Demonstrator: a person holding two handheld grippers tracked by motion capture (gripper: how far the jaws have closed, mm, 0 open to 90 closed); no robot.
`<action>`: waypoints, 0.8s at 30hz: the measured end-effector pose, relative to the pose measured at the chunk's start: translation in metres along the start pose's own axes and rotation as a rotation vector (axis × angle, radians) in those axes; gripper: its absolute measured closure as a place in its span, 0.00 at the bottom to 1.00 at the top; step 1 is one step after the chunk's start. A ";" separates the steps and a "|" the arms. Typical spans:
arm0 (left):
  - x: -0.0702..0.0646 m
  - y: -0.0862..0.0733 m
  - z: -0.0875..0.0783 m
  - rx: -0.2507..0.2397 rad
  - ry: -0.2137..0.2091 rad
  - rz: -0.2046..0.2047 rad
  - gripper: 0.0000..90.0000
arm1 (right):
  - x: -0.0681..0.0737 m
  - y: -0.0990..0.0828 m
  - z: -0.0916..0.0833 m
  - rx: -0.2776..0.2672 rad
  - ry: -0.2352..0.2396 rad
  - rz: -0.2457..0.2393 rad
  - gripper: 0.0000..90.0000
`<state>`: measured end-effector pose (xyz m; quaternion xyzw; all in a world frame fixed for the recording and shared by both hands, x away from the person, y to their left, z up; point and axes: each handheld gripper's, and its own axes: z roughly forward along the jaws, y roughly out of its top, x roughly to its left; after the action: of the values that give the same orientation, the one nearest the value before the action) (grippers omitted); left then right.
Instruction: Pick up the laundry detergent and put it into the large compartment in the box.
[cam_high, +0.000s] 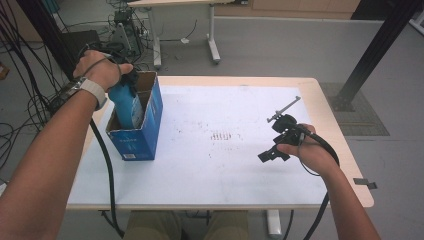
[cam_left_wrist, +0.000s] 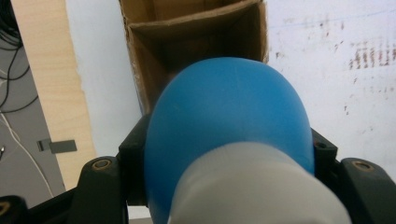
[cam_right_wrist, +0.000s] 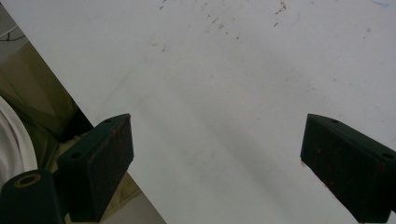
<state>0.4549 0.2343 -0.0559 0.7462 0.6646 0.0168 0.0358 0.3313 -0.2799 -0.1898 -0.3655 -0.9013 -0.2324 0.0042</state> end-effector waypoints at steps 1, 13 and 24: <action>0.000 -0.001 0.002 -0.007 0.001 -0.001 0.42 | 0.000 0.000 0.000 0.000 0.000 0.000 0.10; 0.000 0.001 0.020 -0.003 -0.006 0.002 0.42 | -0.002 -0.005 -0.003 0.002 -0.003 0.012 0.10; 0.000 0.003 0.038 0.011 -0.007 0.001 0.42 | -0.004 -0.006 0.000 0.002 0.000 0.015 0.10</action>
<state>0.4609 0.2327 -0.0933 0.7467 0.6642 0.0106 0.0342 0.3300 -0.2861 -0.1924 -0.3720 -0.8989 -0.2315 0.0063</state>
